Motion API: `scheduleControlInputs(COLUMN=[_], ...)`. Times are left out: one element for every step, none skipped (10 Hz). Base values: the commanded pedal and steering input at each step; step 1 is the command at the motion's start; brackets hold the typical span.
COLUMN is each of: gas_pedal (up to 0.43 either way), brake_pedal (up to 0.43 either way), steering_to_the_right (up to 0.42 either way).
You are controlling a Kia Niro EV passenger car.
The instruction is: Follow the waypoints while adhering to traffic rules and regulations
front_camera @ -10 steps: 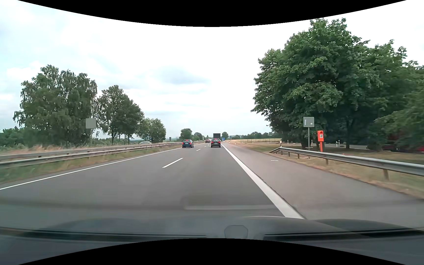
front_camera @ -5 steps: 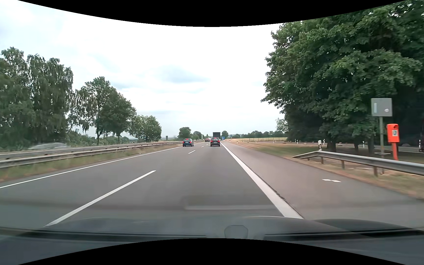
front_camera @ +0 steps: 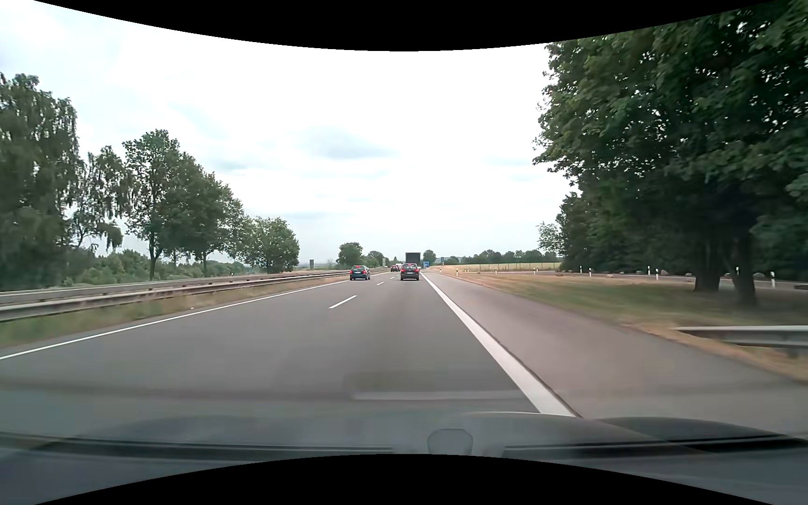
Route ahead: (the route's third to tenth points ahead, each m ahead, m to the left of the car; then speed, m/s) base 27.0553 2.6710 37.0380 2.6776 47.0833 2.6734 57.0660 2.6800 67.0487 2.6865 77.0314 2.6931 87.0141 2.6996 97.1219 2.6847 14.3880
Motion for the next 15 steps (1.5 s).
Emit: scheduleControlInputs(gas_pedal=[0.000,0.000,0.000,0.000,0.000,0.000,0.000,0.000,0.000,0.000,0.000,0.000,0.000,0.000,0.000], brake_pedal=[0.000,0.000,0.000,0.000,0.000,0.000,0.000,0.000,0.000,0.000,0.000,0.000,0.000,0.000,0.000], steering_to_the_right=[-0.004,-0.004,-0.004,-0.004,-0.004,-0.004,-0.004,-0.004,-0.004,-0.004,-0.004,-0.004,-0.004,-0.003,-0.003])
